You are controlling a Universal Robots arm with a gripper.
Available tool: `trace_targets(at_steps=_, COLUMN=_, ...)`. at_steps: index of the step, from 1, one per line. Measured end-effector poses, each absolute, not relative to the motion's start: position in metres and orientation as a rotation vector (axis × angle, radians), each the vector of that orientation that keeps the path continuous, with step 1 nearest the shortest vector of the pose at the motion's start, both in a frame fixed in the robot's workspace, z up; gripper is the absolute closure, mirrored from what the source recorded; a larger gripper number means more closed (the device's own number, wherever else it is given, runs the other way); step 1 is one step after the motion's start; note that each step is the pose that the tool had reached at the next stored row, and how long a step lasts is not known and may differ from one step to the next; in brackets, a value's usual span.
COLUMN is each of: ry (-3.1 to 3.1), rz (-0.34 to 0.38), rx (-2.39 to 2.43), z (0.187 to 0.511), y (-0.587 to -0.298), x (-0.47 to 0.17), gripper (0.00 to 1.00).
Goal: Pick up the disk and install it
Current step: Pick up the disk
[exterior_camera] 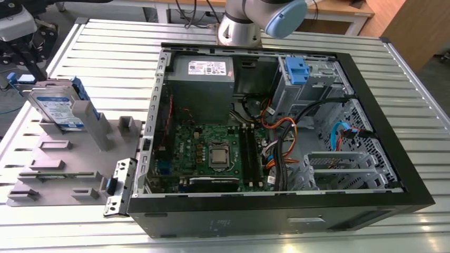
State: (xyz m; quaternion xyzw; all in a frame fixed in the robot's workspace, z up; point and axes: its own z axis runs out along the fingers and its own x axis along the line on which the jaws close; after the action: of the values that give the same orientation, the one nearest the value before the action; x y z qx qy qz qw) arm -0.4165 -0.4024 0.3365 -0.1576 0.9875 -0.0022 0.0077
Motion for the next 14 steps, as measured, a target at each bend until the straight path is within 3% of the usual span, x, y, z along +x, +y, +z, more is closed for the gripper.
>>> trace_targets(at_steps=14, ry=3.075, rz=-0.006, rx=-0.562, z=0.3364, y=-0.4024, x=-0.4165, gripper=0.89)
